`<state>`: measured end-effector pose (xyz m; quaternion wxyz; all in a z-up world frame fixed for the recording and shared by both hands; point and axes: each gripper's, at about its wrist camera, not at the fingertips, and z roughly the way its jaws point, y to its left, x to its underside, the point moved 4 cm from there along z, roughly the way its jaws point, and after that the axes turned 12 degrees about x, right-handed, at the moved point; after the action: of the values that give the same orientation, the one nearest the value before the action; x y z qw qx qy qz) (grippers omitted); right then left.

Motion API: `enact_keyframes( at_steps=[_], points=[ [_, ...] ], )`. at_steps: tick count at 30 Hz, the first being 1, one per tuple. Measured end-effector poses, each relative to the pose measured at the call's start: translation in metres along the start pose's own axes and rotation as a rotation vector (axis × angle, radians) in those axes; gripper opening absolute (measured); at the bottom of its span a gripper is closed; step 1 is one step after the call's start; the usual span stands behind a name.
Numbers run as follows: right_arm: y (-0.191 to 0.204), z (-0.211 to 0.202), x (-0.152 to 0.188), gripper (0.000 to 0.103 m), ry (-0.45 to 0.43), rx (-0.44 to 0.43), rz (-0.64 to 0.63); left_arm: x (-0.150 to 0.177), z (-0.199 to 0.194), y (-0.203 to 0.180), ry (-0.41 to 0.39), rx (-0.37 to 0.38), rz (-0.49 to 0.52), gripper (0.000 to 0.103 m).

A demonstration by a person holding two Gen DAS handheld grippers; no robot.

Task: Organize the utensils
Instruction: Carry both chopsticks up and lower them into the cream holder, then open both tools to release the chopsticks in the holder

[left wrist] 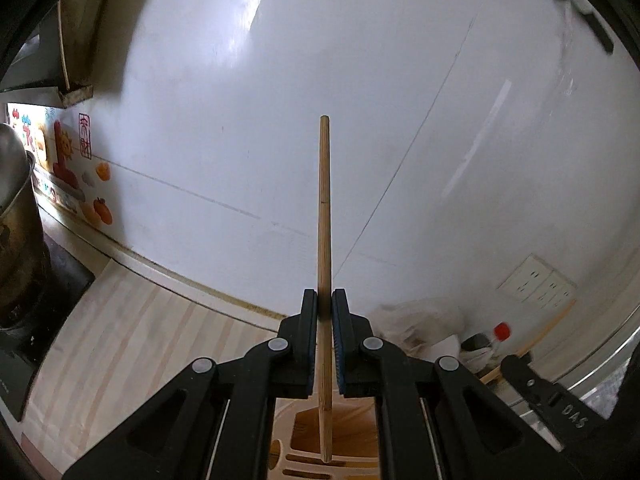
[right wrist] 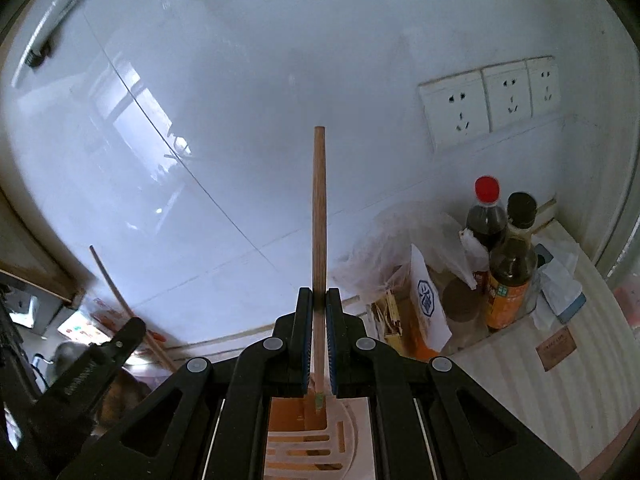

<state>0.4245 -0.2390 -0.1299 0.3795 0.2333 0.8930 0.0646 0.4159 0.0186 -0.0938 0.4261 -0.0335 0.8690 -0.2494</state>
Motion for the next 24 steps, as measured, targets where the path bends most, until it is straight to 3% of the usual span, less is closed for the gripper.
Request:
enact_keyframes(
  at_steps=[9,17,24],
  points=[
    [-0.001,0.013,0.008,0.007,0.032,0.002,-0.021,0.007,0.012,0.009,0.011,-0.021,0.035,0.005],
    [-0.001,0.013,0.009,0.007,0.03,0.001,-0.018,-0.004,0.015,0.003,-0.033,0.007,0.059,0.005],
    [0.001,0.014,0.015,0.007,0.04,0.006,-0.034,0.012,0.018,0.004,0.022,0.013,0.07,0.005]
  ],
)
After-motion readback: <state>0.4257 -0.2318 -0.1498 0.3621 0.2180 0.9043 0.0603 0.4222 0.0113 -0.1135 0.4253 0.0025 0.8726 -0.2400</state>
